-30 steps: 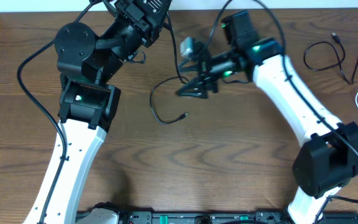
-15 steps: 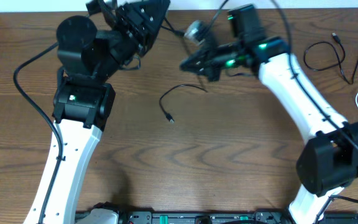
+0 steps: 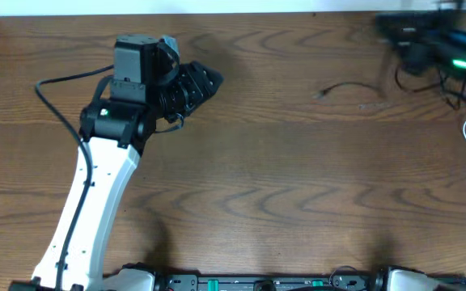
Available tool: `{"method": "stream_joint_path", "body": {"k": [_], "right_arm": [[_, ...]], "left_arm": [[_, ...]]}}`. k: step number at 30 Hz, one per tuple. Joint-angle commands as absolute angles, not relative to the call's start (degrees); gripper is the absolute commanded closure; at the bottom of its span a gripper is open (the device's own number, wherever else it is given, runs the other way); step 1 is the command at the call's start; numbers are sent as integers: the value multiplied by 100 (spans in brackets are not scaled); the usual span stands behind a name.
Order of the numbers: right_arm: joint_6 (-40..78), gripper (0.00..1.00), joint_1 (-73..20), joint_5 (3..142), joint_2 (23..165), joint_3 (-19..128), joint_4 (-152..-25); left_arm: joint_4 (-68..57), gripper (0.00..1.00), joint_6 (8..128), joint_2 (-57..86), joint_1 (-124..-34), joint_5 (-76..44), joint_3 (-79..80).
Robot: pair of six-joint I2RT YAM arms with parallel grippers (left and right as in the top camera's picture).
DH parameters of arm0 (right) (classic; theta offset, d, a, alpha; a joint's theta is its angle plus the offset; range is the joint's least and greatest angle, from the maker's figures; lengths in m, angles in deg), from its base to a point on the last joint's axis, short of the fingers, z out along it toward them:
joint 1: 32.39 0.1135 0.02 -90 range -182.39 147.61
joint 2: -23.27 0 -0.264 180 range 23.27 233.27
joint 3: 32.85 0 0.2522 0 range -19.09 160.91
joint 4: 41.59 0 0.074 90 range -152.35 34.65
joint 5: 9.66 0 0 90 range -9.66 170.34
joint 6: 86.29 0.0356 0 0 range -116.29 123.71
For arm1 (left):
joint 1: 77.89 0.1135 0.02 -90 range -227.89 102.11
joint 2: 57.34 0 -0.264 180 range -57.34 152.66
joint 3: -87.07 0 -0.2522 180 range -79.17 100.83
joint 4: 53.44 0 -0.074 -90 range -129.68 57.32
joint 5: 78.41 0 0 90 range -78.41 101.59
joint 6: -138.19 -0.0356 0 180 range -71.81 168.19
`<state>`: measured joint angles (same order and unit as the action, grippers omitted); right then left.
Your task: Untangle cables
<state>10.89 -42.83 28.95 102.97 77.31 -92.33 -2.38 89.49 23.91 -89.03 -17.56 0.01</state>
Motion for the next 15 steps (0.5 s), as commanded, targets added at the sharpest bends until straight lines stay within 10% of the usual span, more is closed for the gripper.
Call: {"method": "stream_joint_path", "body": {"k": [1, 15], "right_arm": [[1752, 99, -5190, 3242, 9816, 7762, -9246], [2541, 99, -8949, 4608, 9958, 7762, -9801]], "left_arm": [[-83, 44, 8326, 2533, -8896, -1620, 45], [-26, 44, 8226, 2581, -8896, -1620, 45]]}}
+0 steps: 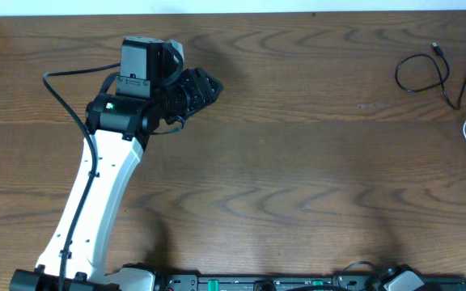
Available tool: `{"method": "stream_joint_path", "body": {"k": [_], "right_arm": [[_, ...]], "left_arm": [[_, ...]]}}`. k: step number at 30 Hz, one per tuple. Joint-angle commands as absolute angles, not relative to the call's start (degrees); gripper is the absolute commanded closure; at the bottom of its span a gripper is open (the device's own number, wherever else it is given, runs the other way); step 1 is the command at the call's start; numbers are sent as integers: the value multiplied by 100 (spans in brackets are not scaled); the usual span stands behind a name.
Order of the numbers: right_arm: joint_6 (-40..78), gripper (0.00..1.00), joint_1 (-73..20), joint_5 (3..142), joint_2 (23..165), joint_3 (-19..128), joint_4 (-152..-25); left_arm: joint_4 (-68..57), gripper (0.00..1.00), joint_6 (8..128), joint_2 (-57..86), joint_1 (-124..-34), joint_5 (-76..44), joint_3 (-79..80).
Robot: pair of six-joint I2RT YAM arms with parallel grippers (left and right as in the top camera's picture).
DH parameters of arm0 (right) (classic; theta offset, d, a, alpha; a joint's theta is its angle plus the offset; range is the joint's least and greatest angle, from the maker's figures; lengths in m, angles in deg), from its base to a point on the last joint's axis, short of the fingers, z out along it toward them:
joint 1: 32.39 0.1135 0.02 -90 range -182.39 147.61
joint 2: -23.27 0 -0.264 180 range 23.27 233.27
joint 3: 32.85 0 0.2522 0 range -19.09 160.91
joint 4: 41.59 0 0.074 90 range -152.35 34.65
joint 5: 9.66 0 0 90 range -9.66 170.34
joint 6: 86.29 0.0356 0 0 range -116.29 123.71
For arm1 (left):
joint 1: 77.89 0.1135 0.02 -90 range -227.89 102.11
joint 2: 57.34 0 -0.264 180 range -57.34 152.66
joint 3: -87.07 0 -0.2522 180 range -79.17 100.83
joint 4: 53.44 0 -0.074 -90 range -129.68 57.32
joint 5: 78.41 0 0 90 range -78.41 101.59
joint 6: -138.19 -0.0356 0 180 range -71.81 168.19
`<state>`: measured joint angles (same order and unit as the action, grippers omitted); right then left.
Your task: Untangle cables
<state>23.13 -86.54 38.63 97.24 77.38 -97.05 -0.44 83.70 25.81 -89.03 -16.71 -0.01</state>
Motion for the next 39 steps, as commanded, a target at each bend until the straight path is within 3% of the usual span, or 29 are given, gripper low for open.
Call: {"method": "stream_joint_path", "body": {"k": [1, 5, 12, 13, 16, 20, 23, 29, 35, 37, 38, 39], "right_arm": [[2538, 99, -9017, 4995, 10118, 7759, -9890], [2536, 99, -9004, 5752, 10616, 7759, -10013], [2753, 99, -8982, 5721, 11809, 7759, -9678], [2836, 96, -8960, 5701, 11989, 7759, -9630], [2897, 53, -8906, 5199, 12469, 7759, -9490], [2897, 30, -8886, 4388, 12961, 7759, -9484], [2895, 26, -8827, 4230, 13075, 7759, -9639], [2834, 25, -8582, 3319, 12876, 7759, -9748], [2259, 21, -7909, 2982, 12212, 7759, -10177], [1929, 14, -7607, 2995, 11916, 7759, -10339], [1830, 1, -7456, 3052, 11779, 7759, -10408], [1752, 1, -7262, 3194, 11606, 7759, -10476]], "left_arm": [[-26, 44, 8226, 2581, -8896, -1620, 45], [-26, 44, 8226, 2581, -8896, -1620, 45], [-22, 45, 8226, 2581, -8896, -1620, 45], [-22, 45, 8226, 2581, -8896, -1620, 45], [-22, 45, 8226, 2581, -8896, -1620, 45], [-22, 45, 8226, 2581, -8896, -1620, 45], [-20, 45, 8226, 2581, -8896, -1620, 45], [-22, 45, 8226, 2581, -8896, -1616, 40], [63, 41, 8226, 2581, -8894, -1161, 3], [107, 36, 8226, 2581, -8894, -1052, -19], [146, 34, 8226, 2581, -8894, -995, -19], [190, 32, 8226, 2581, -8894, -934, -19]]}}
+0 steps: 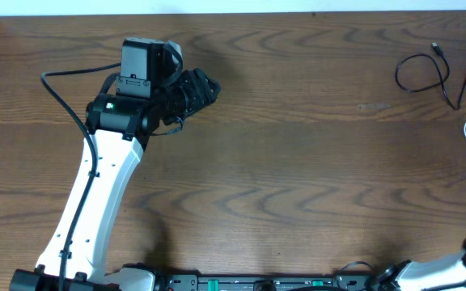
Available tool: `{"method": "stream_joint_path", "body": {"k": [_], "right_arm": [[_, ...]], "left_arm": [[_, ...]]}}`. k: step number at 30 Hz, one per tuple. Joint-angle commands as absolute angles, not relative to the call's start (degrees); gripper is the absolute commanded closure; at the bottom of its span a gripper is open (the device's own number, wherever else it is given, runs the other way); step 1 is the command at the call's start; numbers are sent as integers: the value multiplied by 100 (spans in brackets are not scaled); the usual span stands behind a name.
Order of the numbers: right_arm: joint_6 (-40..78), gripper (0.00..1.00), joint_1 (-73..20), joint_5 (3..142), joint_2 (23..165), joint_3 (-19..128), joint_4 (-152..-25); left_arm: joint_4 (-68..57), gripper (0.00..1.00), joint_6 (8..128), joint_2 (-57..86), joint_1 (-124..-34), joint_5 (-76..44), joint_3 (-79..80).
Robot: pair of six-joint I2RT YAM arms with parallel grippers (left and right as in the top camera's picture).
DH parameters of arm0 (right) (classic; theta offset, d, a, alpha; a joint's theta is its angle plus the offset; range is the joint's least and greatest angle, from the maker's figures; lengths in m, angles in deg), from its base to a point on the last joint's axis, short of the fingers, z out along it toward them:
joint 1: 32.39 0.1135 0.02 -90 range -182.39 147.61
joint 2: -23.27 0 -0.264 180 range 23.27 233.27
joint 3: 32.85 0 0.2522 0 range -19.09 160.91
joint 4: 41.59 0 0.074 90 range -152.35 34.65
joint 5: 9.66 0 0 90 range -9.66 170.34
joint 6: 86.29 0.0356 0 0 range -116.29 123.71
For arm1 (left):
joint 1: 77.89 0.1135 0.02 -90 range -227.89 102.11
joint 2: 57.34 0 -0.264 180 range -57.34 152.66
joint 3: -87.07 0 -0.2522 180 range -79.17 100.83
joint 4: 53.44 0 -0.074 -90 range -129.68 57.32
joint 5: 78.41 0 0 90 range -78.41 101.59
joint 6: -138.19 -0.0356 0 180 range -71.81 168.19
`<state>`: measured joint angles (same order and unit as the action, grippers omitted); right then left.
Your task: Untangle cables
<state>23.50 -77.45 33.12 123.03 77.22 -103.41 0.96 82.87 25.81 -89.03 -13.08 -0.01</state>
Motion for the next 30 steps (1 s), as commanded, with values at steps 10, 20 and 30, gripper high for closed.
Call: {"method": "stream_joint_path", "body": {"k": [10, 20, 30], "right_arm": [[543, 1, -4904, 6879, 10198, 7759, -11158], [202, 1, -3454, 7819, 9578, 7759, -13193], [536, 1, -3367, 7268, 9560, 7759, -13949]], "left_arm": [[360, 2, 8228, 2581, -8894, -842, -19], [360, 2, 8228, 2581, -8894, -842, -19], [360, 2, 8228, 2581, -8894, -842, -19]]}}
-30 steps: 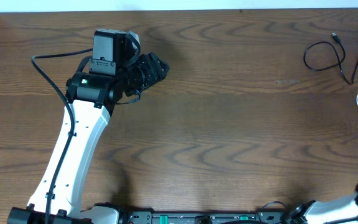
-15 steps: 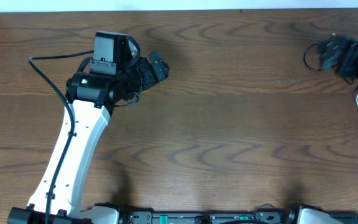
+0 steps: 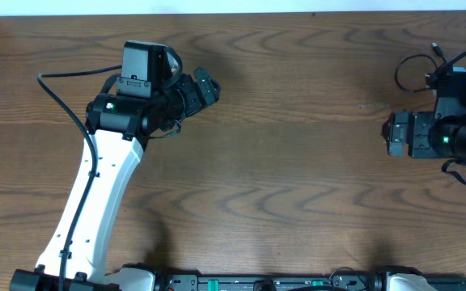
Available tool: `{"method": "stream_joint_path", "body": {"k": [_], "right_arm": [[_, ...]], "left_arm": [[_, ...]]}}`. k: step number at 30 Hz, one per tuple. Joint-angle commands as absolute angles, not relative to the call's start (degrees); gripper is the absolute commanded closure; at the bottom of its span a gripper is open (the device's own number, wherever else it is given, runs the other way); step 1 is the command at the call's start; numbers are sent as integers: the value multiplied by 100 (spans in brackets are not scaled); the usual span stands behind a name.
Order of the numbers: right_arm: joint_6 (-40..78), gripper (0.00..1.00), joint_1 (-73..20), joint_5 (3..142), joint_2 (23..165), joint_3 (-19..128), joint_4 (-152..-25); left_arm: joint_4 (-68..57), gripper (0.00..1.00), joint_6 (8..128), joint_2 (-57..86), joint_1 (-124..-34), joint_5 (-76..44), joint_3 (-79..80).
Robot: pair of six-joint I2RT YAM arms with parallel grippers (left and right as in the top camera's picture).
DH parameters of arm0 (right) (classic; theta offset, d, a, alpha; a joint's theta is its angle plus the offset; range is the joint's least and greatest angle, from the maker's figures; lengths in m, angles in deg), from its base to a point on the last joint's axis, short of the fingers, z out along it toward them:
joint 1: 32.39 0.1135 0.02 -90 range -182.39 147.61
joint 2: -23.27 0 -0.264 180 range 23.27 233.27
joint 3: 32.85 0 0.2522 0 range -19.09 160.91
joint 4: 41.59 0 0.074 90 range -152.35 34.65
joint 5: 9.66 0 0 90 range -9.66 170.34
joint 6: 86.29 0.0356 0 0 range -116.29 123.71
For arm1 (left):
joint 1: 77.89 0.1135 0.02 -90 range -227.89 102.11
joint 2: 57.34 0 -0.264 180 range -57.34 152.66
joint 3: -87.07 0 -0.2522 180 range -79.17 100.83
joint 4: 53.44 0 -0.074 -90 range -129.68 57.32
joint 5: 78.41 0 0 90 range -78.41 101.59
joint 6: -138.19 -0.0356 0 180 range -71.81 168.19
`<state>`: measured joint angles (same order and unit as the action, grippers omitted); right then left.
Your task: Untangle cables
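A thin black cable lies in a loop at the far right of the wooden table; its right half is covered by my right arm. The right arm reaches in from the right edge, and its gripper points left just below the loop. From above I cannot see how its jaws stand. The white cable is hidden under that arm. My left gripper hovers at the upper left, far from both cables, shut with nothing in it.
The left arm's white link slants from the front edge up to the upper left, trailing its own black lead. A metal rail runs along the front edge. A wall edge borders the table's far side.
My right arm was only a sliver at the bottom right corner; it now stretches over the right edge, covering the white cable and part of the black loop. The left gripper turned slightly.
First my right arm was a blur over the cables at the top right. Then it was out of view, with the black loop and the white cable lying apart at the right edge. It showed at the bottom right corner, and now covers them. The left arm barely shifted.
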<state>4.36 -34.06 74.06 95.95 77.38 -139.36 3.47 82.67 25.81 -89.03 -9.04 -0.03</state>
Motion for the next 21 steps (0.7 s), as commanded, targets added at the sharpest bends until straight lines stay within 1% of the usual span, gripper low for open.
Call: {"method": "stream_joint_path", "body": {"k": [1, 12, 16, 21], "right_arm": [[536, 1, -3367, 7268, 9560, 7759, -13949], [530, 1, -3360, 7341, 9552, 7744, -14039], [473, 1, -3341, 7743, 9340, 7742, -14004], [370, 1, -3341, 8095, 8686, 7355, -13420]], "left_arm": [[360, 2, 8228, 2581, -8894, -842, -19], [360, 2, 8228, 2581, -8894, -842, -19], [360, 2, 8228, 2581, -8894, -845, -19], [360, 2, 8228, 2581, -8894, -845, -19]]}}
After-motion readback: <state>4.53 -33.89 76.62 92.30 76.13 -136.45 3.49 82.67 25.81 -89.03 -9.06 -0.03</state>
